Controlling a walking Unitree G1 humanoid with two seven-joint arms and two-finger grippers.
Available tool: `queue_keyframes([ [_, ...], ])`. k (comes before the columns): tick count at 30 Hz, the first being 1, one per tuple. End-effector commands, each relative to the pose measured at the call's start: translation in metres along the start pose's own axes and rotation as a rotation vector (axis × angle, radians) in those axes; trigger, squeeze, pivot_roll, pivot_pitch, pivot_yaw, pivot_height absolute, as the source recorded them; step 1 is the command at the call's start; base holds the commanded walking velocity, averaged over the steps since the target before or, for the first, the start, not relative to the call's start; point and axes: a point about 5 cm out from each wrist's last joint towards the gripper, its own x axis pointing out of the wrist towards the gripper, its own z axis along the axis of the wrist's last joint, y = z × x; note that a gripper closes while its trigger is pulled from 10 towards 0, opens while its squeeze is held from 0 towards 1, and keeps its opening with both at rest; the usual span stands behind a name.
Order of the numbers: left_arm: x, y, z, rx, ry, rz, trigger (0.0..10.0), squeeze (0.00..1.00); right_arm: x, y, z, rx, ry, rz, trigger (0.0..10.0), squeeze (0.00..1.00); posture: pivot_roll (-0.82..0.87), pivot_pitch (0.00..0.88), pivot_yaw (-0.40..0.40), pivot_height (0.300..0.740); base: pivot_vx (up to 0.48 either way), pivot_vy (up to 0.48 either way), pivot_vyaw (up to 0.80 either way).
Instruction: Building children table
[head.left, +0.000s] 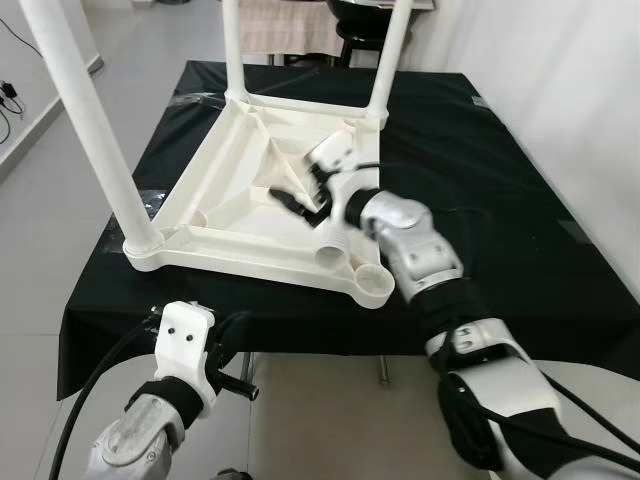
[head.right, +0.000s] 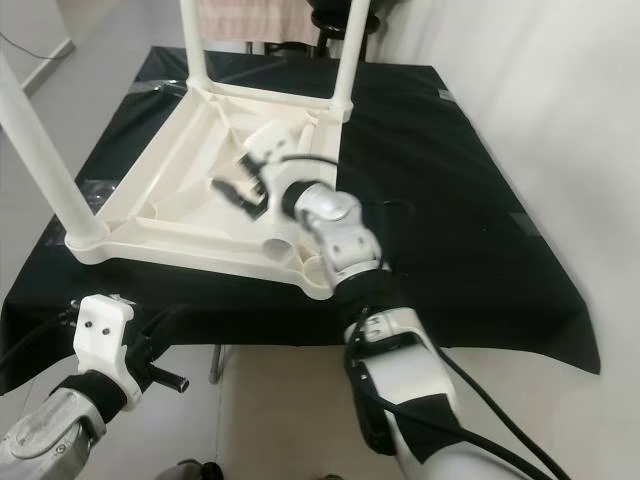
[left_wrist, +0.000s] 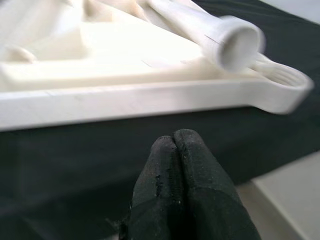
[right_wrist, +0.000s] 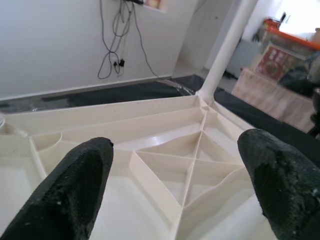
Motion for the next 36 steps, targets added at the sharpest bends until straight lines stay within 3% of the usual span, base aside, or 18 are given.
queue_keyframes([
  [1,0.001,0.003,-0.001,0.026,0.005,0.011,10.0,0.00,-0.004,0.003,0.002,-0.055,-0.024,0.010,10.0,0.04,-0.01,0.083,-0.052,0.740,0.000,0.000,0.00],
  [6,0.003,0.003,-0.001,0.037,0.006,0.011,10.0,0.00,-0.014,0.005,0.000,-0.102,-0.026,0.016,10.0,0.00,-0.01,0.077,-0.048,0.740,0.000,0.000,0.00],
  [9,0.006,0.005,-0.001,0.047,0.002,0.010,10.0,0.00,-0.027,0.013,-0.008,-0.137,0.018,0.098,10.0,0.00,-0.02,0.055,-0.041,0.740,0.000,0.000,0.00],
  [11,0.012,0.007,0.001,0.054,-0.012,0.009,10.0,0.00,-0.037,0.017,-0.017,-0.093,0.057,0.143,10.0,0.00,-0.03,0.044,-0.040,0.740,0.000,0.000,0.00],
  [14,0.014,0.008,0.002,0.059,-0.020,0.009,10.0,0.00,-0.040,0.018,-0.019,-0.050,0.060,0.137,10.0,0.00,-0.03,0.036,-0.040,0.740,0.000,0.000,0.00],
  [19,0.024,0.008,0.009,0.114,-0.068,0.023,10.0,0.00,-0.044,0.028,-0.034,0.172,0.050,-0.044,10.0,0.00,-0.03,0.014,-0.039,0.740,0.000,0.000,0.00],
  [23,0.024,0.009,0.010,0.118,-0.073,0.026,10.0,0.00,-0.045,0.030,-0.035,0.219,0.037,-0.068,10.0,0.00,-0.03,0.012,-0.038,0.740,0.000,0.000,0.00],
  [25,0.028,0.013,0.014,0.112,-0.092,0.039,10.0,0.00,-0.047,0.032,-0.038,0.280,0.028,-0.140,10.0,0.00,-0.04,0.000,-0.019,0.740,0.000,0.000,0.00],
  [30,0.032,0.023,0.017,0.109,-0.112,0.072,10.0,0.00,-0.048,0.034,-0.041,0.267,0.050,-0.202,10.0,0.00,-0.04,0.000,-0.009,0.740,0.000,0.000,0.00],
  [33,0.037,0.029,0.018,0.096,-0.122,0.079,10.0,0.00,-0.050,0.036,-0.042,0.158,0.071,-0.211,10.0,0.00,-0.05,0.000,0.003,0.740,0.274,0.000,0.23],
  [36,0.039,0.029,0.018,0.099,-0.125,0.075,10.0,0.00,-0.050,0.037,-0.044,0.144,0.068,-0.200,10.0,0.00,-0.04,0.000,0.006,0.740,0.326,0.000,0.80],
])
